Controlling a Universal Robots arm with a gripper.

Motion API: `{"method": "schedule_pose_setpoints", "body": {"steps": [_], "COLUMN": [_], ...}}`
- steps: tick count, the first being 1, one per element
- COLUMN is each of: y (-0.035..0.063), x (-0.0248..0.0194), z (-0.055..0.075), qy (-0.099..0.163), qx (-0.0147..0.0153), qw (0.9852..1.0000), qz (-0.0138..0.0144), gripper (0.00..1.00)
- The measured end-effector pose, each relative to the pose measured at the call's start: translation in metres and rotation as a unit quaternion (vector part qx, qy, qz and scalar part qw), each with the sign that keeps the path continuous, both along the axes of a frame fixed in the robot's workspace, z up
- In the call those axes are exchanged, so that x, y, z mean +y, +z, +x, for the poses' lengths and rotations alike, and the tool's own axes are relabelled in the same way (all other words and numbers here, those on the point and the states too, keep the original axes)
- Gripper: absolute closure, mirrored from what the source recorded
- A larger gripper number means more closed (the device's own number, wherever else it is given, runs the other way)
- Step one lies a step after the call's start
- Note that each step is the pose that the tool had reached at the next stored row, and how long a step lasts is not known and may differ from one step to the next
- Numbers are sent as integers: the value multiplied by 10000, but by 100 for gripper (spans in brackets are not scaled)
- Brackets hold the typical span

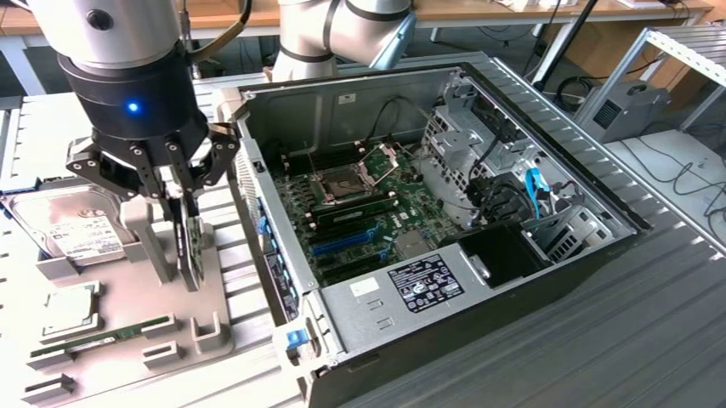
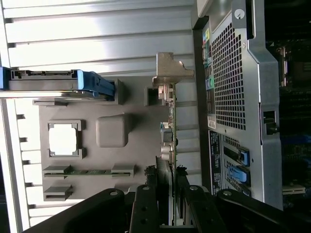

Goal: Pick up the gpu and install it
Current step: 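Pick up the gpu and move the gpu toward the slot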

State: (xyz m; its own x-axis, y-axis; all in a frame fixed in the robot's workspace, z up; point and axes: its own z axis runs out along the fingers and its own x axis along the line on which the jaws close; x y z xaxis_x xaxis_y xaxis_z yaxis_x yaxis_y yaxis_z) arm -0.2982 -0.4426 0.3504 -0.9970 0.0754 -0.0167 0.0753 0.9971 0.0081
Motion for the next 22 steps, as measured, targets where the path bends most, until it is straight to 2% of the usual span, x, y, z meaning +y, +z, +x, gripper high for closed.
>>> {"method": "schedule_pose_setpoints", "body": {"steps": [22], "y": [84], "x": [1], "z": [0], "qy": [0], "qx": [0], "qw": [10000], "qz": [0], "gripper": [74]}}
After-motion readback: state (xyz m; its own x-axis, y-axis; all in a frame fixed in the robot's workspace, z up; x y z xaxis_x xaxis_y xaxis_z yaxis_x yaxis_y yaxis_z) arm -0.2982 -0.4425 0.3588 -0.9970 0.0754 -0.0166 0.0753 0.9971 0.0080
